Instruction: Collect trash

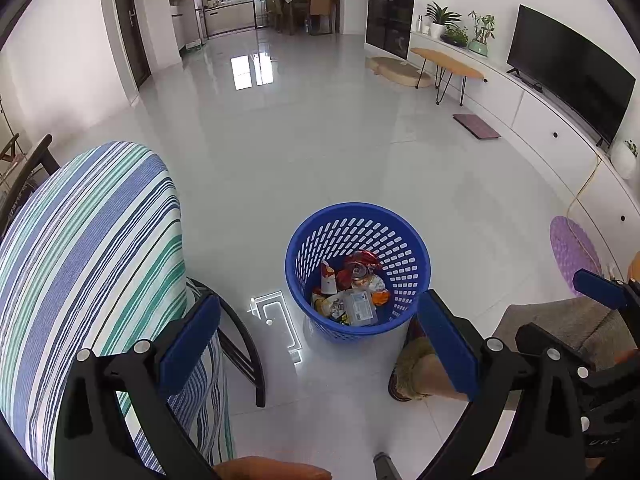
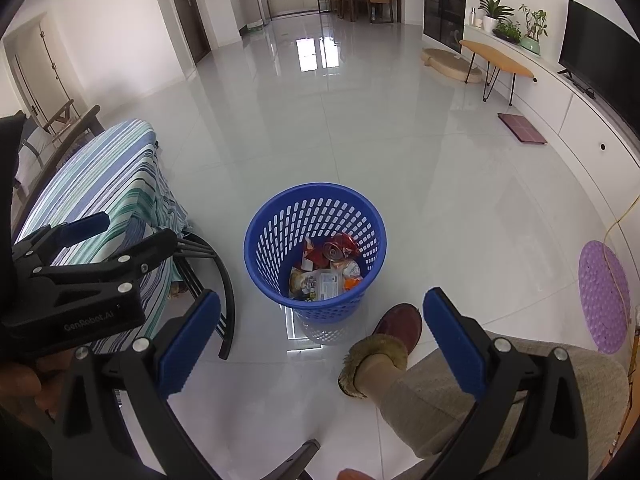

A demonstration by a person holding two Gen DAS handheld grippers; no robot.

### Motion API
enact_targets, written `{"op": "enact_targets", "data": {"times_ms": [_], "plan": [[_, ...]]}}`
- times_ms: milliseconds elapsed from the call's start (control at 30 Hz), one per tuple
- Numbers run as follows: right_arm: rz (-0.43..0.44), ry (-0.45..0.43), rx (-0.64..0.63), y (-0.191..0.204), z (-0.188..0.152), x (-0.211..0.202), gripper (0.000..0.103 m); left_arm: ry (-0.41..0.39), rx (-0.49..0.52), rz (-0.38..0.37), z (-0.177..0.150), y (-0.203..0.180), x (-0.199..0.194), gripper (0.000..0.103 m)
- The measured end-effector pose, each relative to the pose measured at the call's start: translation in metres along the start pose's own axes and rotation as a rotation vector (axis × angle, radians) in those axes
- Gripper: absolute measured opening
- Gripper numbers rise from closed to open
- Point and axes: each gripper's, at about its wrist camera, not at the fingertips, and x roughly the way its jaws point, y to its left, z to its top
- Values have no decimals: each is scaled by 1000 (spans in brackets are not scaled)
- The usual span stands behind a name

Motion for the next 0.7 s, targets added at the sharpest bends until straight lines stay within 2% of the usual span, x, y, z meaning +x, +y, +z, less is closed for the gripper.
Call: {"op": "enact_targets", "data": {"times_ms": [267,500,700], "plan": [[-2,2,4,1,0,1,98,-9,0,-7,-3,-2,0,98],[-7,4,12,-1,0,2,98,-25,3,15,-2,-4,-3,98],[-10,8,13,-2,0,2,98,23,-9,-1,-1,0,5,98]]}}
